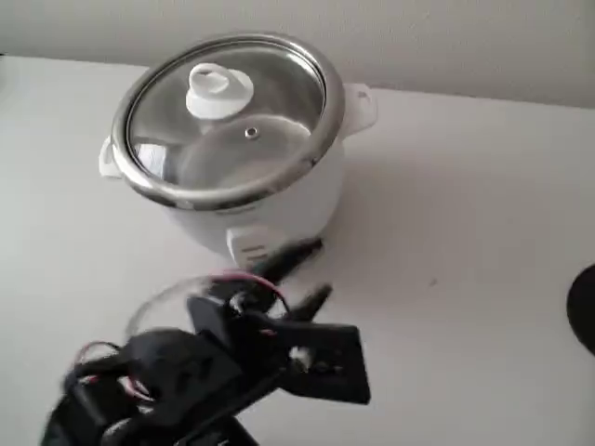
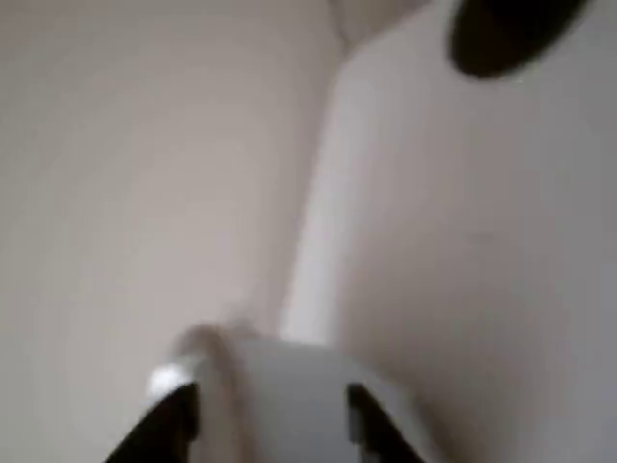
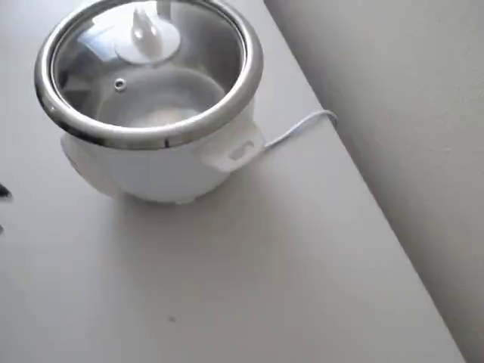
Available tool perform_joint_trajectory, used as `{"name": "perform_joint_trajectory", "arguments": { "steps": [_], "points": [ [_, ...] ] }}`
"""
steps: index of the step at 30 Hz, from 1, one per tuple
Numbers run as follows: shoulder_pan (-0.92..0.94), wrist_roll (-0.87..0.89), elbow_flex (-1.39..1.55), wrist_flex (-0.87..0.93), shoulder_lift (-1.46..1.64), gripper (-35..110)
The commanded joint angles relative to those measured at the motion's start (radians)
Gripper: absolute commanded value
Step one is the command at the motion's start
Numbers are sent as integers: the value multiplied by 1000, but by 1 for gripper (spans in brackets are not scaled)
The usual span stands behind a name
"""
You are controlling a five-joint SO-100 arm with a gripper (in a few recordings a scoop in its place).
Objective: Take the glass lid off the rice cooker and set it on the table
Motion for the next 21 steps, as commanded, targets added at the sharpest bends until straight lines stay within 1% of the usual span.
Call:
{"name": "perform_joint_trajectory", "arguments": {
  "steps": [1,6,11,16,21],
  "points": [
    [-141,112,-419,54,-305,21],
    [-337,210,-735,161,-635,21],
    [-483,285,-891,161,-856,21],
    [-569,336,-1028,109,-1048,21],
    [-614,362,-1218,118,-1238,21]
  ]
}}
